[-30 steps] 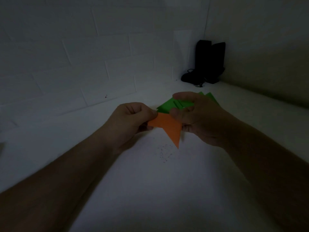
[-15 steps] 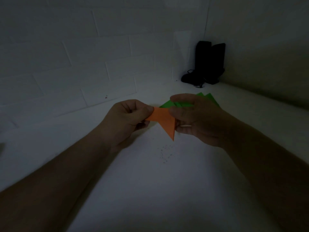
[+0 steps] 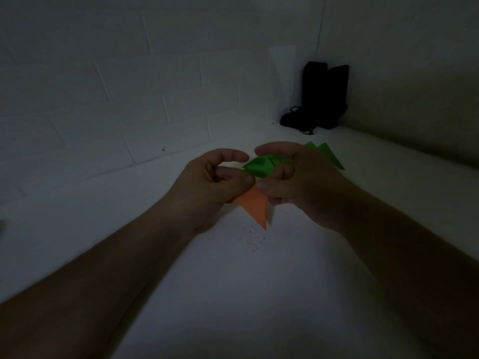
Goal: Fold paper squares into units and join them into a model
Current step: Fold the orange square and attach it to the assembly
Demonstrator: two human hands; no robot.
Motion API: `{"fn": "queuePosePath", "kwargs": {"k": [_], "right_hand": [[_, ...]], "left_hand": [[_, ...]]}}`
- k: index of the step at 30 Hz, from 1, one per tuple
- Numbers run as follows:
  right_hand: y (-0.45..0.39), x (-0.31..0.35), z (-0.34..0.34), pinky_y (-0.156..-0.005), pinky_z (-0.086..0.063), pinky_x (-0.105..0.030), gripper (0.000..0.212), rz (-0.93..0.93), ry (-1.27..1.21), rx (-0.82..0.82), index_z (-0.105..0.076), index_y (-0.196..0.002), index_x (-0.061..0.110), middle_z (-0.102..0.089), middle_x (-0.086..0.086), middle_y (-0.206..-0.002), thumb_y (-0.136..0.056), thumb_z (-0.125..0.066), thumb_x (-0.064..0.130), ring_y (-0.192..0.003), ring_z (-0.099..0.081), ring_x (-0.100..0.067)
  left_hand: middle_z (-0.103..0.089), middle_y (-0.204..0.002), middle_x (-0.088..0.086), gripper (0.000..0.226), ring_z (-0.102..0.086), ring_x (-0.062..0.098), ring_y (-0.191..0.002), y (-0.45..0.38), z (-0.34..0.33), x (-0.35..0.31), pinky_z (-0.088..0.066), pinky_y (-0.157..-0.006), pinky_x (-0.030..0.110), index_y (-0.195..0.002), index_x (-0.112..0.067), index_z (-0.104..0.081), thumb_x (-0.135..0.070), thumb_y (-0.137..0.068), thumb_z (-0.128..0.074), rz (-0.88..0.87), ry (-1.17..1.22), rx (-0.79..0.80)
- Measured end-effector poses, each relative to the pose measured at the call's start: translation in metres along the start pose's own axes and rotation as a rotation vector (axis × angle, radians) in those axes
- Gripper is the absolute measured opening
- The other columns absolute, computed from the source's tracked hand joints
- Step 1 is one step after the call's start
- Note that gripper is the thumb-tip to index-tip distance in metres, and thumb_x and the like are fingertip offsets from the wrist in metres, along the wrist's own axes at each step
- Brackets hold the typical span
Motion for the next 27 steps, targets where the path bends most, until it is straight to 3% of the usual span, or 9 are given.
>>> {"fn": "queuePosePath", "kwargs": {"k": [3,7,12,14,18,24,27], "right_hand": [[0.0007,0.0026,-0.0022,-0.075,-0.062,-0.043,0.059,0.024,0.053,-0.005,-0.058,-0.134,0.020,-0.071,-0.008,-0.069,-0.082,-0.079,0.001,-0.073,-0.072,-0.021],[0.0020,0.0055,-0.0083,-0.083,-0.063,-0.048,0.059,0.027,0.057,0.019,-0.053,-0.138,0.021,-0.075,-0.011,-0.086,-0.087,-0.073,0.000,-0.090,-0.074,-0.026],[0.0027,0.0072,-0.0063,-0.085,-0.062,-0.048,0.063,0.014,0.036,0.001,-0.054,-0.140,0.021,-0.076,-0.011,-0.083,-0.085,-0.074,-0.001,-0.091,-0.074,-0.027],[0.0027,0.0070,-0.0055,-0.087,-0.061,-0.052,0.064,0.013,0.035,0.011,-0.053,-0.141,0.019,-0.075,-0.014,-0.081,-0.085,-0.073,-0.003,-0.093,-0.073,-0.033],[0.0035,0.0069,-0.0062,-0.078,-0.062,-0.036,0.067,0.001,0.048,0.038,-0.050,-0.145,0.014,-0.074,-0.004,-0.072,-0.084,-0.073,-0.005,-0.081,-0.074,-0.016],[0.0012,0.0052,-0.0012,-0.069,-0.061,-0.028,0.066,-0.041,0.019,-0.001,-0.052,-0.143,0.017,-0.073,-0.014,-0.080,-0.084,-0.072,-0.005,-0.071,-0.069,-0.015],[0.0021,0.0047,-0.0023,-0.076,-0.064,-0.037,0.066,-0.035,0.026,-0.002,-0.051,-0.143,0.017,-0.075,-0.016,-0.086,-0.084,-0.073,-0.004,-0.080,-0.074,-0.025]], "left_hand": [[-0.076,-0.083,0.012,0.030,-0.069,0.016,-0.066,0.0007,-0.0025,-0.0022,-0.055,-0.063,0.024,-0.114,-0.014,-0.065,0.003,-0.090,-0.070,0.004,0.002,-0.022],[-0.078,-0.085,0.013,0.031,-0.074,0.020,-0.073,0.0001,-0.0018,-0.0045,-0.058,-0.071,0.029,-0.114,-0.015,-0.064,0.004,-0.090,-0.069,-0.023,-0.006,-0.030],[-0.077,-0.094,0.020,0.036,-0.072,0.026,-0.080,0.0003,0.0009,-0.0054,-0.058,-0.079,0.036,-0.117,-0.018,-0.064,0.002,-0.089,-0.072,0.006,-0.011,-0.011],[-0.073,-0.092,0.021,0.037,-0.065,0.028,-0.076,0.0008,0.0021,-0.0055,-0.053,-0.074,0.037,-0.120,-0.020,-0.064,-0.001,-0.089,-0.072,0.028,-0.033,0.011],[-0.066,-0.080,0.012,0.034,-0.054,0.012,-0.057,0.0008,0.0025,-0.0042,-0.044,-0.054,0.021,-0.121,-0.023,-0.063,-0.005,-0.093,-0.069,0.045,-0.132,0.043],[-0.073,-0.089,0.011,0.047,-0.063,0.011,-0.066,-0.0002,0.0056,-0.0036,-0.051,-0.063,0.022,-0.134,-0.023,-0.053,-0.004,-0.093,-0.069,0.024,-0.120,0.052],[-0.070,-0.084,0.012,0.045,-0.059,0.011,-0.063,0.0011,0.0059,-0.0045,-0.050,-0.060,0.023,-0.133,-0.020,-0.054,-0.003,-0.094,-0.067,0.015,-0.120,0.064]]}}
Point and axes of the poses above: each hand's wrist, its own y-axis away from the middle knuckle, its own z-axis out of the back of the hand, x = y × z, the point moved 4 cm from there along -y, towards the middle knuckle
